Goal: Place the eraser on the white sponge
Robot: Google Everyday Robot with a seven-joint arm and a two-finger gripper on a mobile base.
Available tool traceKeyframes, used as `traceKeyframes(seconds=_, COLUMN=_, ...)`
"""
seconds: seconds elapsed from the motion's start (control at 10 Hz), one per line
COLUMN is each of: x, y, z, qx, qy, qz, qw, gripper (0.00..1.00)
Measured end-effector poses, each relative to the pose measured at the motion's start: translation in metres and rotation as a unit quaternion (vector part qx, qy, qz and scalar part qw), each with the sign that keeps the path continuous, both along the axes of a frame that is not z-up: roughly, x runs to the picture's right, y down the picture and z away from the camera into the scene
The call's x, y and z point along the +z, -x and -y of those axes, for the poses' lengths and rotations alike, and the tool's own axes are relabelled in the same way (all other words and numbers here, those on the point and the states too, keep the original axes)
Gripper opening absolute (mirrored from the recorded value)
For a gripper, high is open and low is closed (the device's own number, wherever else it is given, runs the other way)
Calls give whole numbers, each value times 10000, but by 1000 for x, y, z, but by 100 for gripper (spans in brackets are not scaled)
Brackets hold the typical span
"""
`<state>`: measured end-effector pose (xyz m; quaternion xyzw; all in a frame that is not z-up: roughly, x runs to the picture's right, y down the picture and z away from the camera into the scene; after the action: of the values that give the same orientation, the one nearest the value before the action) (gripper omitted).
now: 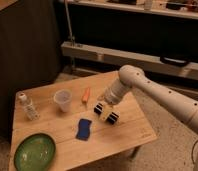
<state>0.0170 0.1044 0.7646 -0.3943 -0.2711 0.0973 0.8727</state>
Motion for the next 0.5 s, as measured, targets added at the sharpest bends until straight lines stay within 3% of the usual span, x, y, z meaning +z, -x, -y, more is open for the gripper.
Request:
traceKeyframes(seconds=0.4, x=-1, y=0, z=0, qx=-10, qy=-22, qz=-20, qw=10000, gripper=80)
traceKeyframes(seconds=0.5, x=-1, y=1, z=2, qx=1, qy=-91, qz=-161, qw=9998, gripper=80)
